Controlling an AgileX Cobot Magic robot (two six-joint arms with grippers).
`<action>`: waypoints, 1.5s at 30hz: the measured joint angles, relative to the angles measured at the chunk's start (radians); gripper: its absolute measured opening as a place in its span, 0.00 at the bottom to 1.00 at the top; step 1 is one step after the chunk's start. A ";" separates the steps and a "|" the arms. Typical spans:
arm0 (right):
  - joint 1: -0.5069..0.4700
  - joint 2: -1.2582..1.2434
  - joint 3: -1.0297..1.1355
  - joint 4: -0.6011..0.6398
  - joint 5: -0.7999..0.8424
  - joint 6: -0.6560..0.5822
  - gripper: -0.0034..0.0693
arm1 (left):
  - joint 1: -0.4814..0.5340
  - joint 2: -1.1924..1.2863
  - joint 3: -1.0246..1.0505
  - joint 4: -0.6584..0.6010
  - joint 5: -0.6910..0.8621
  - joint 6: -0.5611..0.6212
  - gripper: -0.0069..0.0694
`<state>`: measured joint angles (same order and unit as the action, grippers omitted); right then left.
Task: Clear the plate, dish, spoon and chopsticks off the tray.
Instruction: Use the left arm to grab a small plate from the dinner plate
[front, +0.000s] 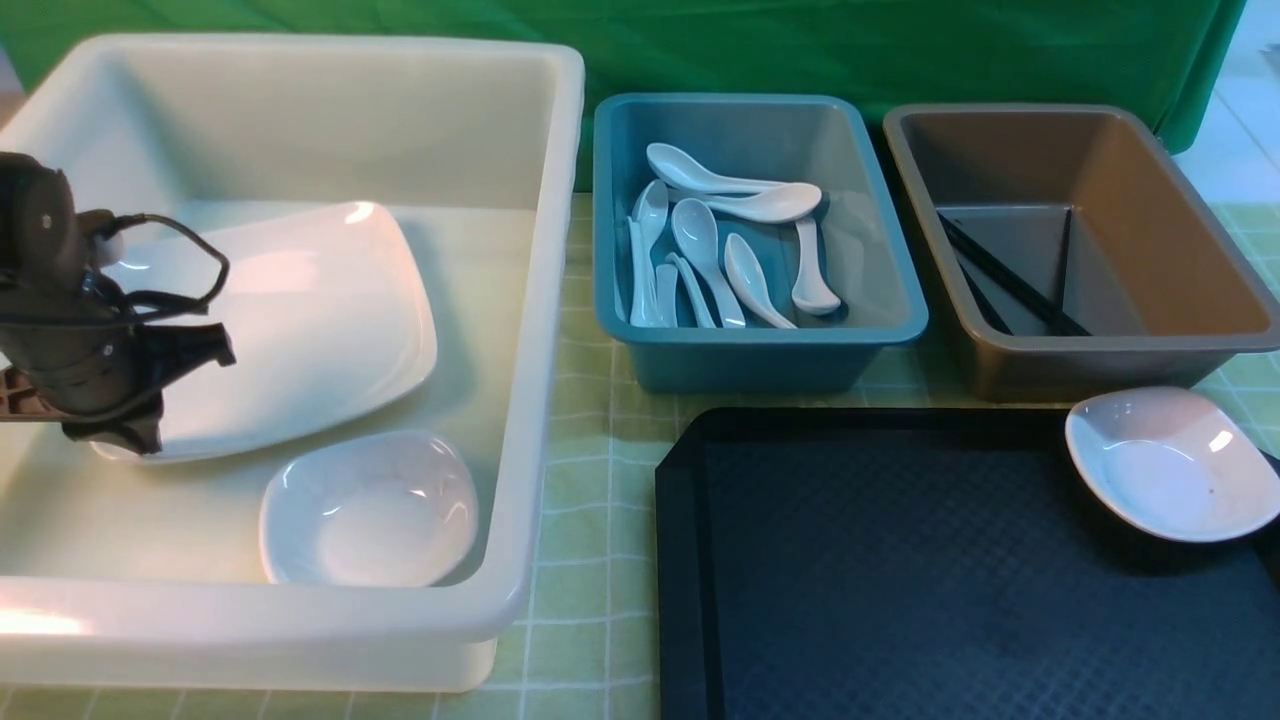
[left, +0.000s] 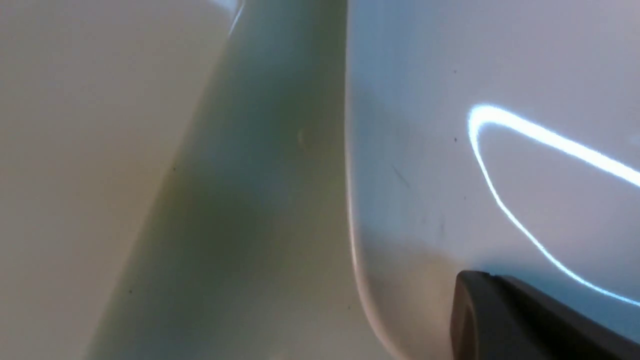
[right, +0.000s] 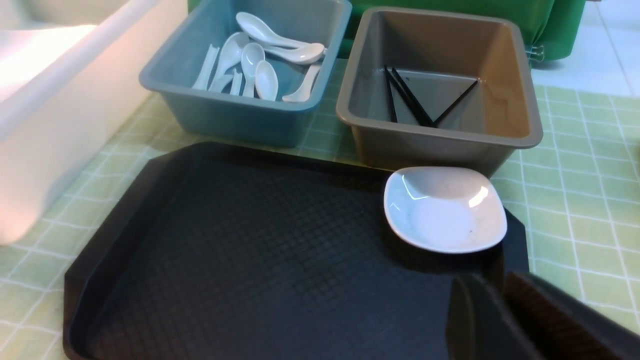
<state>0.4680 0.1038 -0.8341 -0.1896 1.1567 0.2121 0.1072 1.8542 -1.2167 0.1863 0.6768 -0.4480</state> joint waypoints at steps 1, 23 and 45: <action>0.000 0.000 0.000 0.000 0.000 0.003 0.15 | 0.000 0.014 -0.002 0.010 -0.008 -0.001 0.08; 0.000 0.000 0.000 0.000 0.000 0.003 0.15 | -0.003 -0.013 -0.046 0.344 -0.003 -0.268 0.08; 0.000 0.072 0.001 -0.001 0.017 0.003 0.06 | -0.602 -0.033 -0.513 -0.742 0.375 0.448 0.08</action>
<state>0.4680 0.1756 -0.8332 -0.1906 1.1739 0.2150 -0.4946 1.8211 -1.7293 -0.5559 1.0521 0.0000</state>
